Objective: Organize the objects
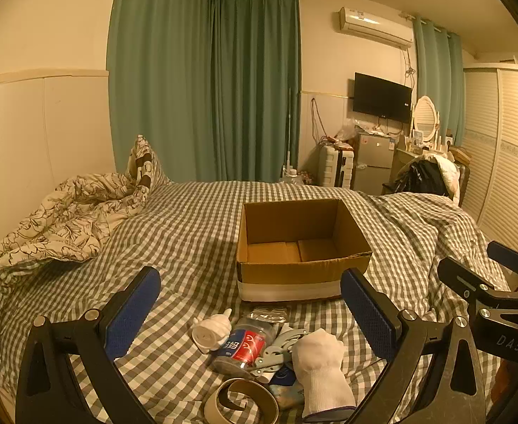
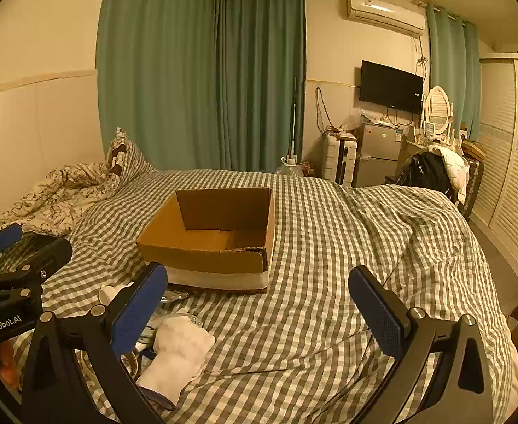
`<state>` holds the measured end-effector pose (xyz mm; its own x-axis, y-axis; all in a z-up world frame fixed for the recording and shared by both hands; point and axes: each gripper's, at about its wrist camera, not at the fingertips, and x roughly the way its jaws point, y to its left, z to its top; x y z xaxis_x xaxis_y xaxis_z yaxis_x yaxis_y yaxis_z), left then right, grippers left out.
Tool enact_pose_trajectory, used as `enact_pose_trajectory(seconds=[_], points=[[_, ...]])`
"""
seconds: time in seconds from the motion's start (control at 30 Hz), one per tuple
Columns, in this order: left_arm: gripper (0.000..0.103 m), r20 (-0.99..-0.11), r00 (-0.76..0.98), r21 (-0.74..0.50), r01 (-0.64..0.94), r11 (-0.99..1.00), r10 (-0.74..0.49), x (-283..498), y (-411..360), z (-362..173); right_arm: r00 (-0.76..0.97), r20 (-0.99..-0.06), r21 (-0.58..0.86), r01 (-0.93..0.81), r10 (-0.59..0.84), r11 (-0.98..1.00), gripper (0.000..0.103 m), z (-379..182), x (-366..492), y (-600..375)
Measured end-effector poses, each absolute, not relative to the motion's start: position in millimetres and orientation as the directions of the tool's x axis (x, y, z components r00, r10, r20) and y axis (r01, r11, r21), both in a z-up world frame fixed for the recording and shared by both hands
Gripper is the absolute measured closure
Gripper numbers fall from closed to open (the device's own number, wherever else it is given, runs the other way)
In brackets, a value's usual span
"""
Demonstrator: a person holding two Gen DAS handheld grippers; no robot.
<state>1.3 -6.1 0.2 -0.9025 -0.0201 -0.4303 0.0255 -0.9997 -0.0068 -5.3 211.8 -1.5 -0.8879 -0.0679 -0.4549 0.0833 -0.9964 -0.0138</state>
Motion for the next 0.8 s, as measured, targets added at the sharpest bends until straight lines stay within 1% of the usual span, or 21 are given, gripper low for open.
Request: enact_pose_trajectory(seconds=[0.8], points=[[0.000, -0.432, -0.902, -0.006, 0.019, -1.000, -0.015, 4.5, -4.0, -0.5, -0.884, -0.459, -0.010, 0.108, -0.092, -0.994, 0.000, -1.4, -4.2, 206.0]])
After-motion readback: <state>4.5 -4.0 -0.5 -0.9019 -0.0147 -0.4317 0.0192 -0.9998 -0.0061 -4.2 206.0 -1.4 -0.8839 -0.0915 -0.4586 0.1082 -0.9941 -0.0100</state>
